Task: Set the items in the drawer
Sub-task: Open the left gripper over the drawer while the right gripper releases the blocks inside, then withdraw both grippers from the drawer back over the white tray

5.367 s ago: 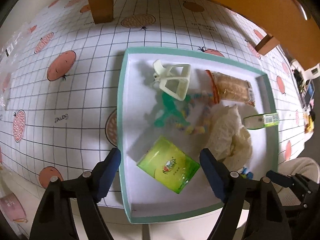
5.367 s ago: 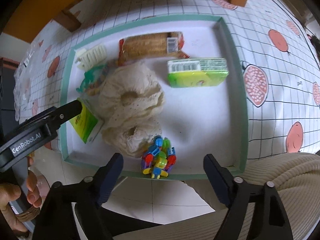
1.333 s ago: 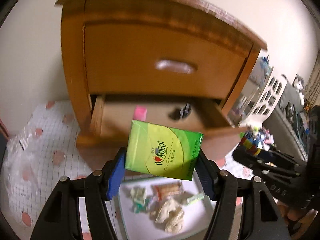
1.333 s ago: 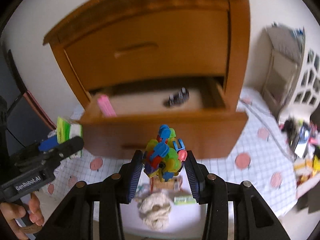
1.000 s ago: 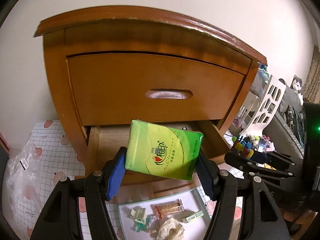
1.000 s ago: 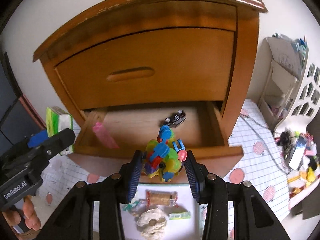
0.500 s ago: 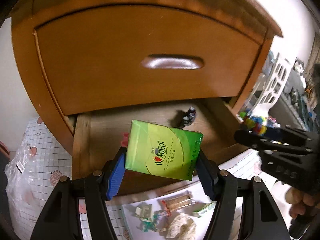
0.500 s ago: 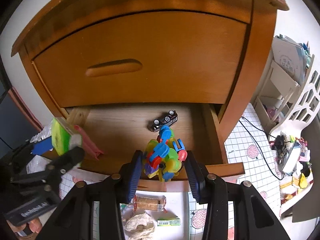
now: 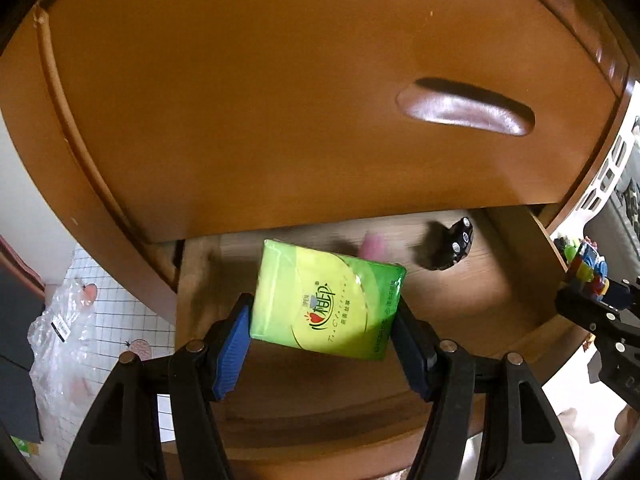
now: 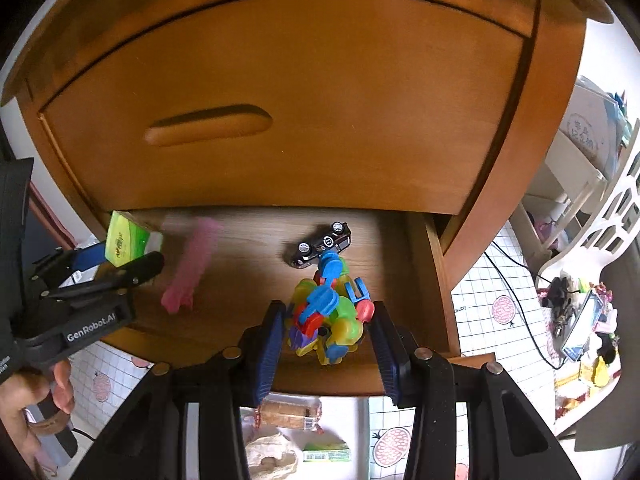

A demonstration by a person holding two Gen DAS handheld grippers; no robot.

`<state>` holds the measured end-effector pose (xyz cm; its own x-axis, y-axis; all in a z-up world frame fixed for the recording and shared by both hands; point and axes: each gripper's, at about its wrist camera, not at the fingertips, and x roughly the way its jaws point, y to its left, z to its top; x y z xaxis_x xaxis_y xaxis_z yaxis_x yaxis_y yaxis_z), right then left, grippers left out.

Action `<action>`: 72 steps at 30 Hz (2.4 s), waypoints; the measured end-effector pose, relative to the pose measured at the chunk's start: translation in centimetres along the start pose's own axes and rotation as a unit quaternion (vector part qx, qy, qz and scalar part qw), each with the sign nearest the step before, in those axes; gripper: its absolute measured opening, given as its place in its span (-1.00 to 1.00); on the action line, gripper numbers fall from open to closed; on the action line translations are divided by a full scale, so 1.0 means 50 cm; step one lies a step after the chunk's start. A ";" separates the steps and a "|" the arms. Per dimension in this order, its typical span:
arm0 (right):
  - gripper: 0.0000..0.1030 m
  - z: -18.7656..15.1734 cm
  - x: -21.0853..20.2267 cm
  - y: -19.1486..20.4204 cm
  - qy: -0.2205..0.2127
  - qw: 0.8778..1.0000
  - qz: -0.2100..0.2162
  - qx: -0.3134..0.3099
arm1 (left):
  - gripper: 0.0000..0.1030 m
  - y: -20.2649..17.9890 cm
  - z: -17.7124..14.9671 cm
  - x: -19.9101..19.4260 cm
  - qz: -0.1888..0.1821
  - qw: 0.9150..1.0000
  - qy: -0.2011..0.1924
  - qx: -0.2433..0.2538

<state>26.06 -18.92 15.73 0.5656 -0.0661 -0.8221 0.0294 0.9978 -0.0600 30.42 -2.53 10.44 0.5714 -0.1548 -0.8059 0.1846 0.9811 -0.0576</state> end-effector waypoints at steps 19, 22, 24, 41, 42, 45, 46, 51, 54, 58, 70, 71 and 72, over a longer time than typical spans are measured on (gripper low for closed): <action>0.29 0.004 0.035 0.015 0.006 1.000 0.009 -0.007 | 0.49 0.001 -0.012 0.010 -0.002 1.000 0.008 0.000; 0.30 0.000 0.036 0.019 0.008 1.000 0.007 -0.010 | 0.64 0.000 -0.011 0.000 -0.001 1.000 0.001 0.000; 0.32 -0.002 0.036 0.019 0.009 1.000 0.007 -0.010 | 0.79 0.002 -0.010 -0.010 0.003 1.000 -0.012 -0.004; 1.00 -0.027 0.015 0.020 -0.004 1.000 0.005 -0.010 | 0.97 0.007 -0.028 -0.075 0.010 0.998 -0.065 -0.020; 1.00 -0.030 0.011 0.019 -0.005 1.000 0.006 -0.008 | 0.97 0.007 -0.030 -0.082 0.008 0.997 -0.068 -0.022; 1.00 -0.039 0.003 0.019 -0.009 1.000 0.005 -0.008 | 0.97 0.005 -0.049 -0.105 -0.003 0.996 -0.085 -0.035; 1.00 -0.043 0.000 0.019 -0.011 1.000 0.005 -0.008 | 0.97 0.002 -0.056 -0.112 -0.006 0.995 -0.089 -0.036; 1.00 -0.070 -0.020 0.018 -0.018 1.000 0.005 -0.002 | 0.97 -0.022 -0.092 -0.150 -0.010 0.993 -0.110 -0.030; 1.00 -0.092 -0.037 0.016 -0.027 1.000 0.004 0.000 | 0.97 -0.028 -0.114 -0.172 -0.007 0.992 -0.126 -0.030; 1.00 -0.119 -0.058 0.008 -0.037 0.999 0.003 0.008 | 0.98 -0.027 -0.145 -0.194 0.000 0.990 -0.135 -0.036; 1.00 -0.246 -0.028 0.022 -0.009 1.000 0.015 0.006 | 0.98 -0.016 -0.242 -0.168 0.001 0.993 -0.108 -0.044; 1.00 -0.259 -0.017 0.022 -0.002 1.000 0.015 0.007 | 0.98 -0.014 -0.250 -0.159 -0.001 0.994 -0.102 -0.047; 1.00 -0.271 -0.006 0.022 0.006 1.000 0.015 0.008 | 0.98 -0.012 -0.258 -0.147 0.000 0.994 -0.093 -0.050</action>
<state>14.75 -17.93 8.24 0.5569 -0.0368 -0.8297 0.0261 0.9993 -0.0268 15.78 -0.49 8.80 0.7114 -0.1634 -0.6835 0.1087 0.9865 -0.1227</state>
